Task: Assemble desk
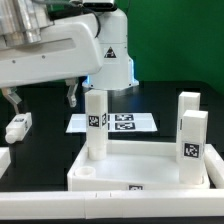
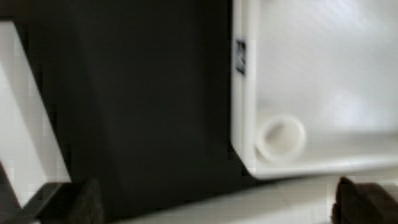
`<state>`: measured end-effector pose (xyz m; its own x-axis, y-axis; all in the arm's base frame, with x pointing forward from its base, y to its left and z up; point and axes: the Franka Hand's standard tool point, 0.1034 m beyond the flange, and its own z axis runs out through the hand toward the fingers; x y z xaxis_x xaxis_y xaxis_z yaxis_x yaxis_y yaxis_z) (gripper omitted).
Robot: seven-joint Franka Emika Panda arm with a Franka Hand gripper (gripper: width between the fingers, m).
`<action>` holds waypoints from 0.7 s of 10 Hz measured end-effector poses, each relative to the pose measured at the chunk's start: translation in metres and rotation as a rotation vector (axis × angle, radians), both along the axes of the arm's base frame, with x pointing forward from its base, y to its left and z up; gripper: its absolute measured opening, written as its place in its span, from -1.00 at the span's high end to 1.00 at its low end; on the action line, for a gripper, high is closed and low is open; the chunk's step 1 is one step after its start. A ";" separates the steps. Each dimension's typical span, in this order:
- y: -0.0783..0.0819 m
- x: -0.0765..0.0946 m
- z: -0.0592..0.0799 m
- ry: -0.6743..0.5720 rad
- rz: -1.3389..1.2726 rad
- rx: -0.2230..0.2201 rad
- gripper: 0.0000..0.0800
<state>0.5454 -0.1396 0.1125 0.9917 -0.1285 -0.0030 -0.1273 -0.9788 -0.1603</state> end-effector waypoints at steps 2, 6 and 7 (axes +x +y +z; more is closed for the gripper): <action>-0.042 -0.046 -0.013 0.030 -0.005 -0.004 -0.62; -0.043 -0.047 -0.016 0.011 -0.005 -0.034 -0.62; -0.045 -0.050 -0.019 0.017 -0.009 -0.033 -0.62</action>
Offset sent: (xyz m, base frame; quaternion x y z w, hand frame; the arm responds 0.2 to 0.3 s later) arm 0.0000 0.0000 0.0000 0.0000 0.0000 0.0000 1.0000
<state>0.4955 -0.1841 0.0937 0.9904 -0.1378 -0.0149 -0.1385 -0.9824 -0.1255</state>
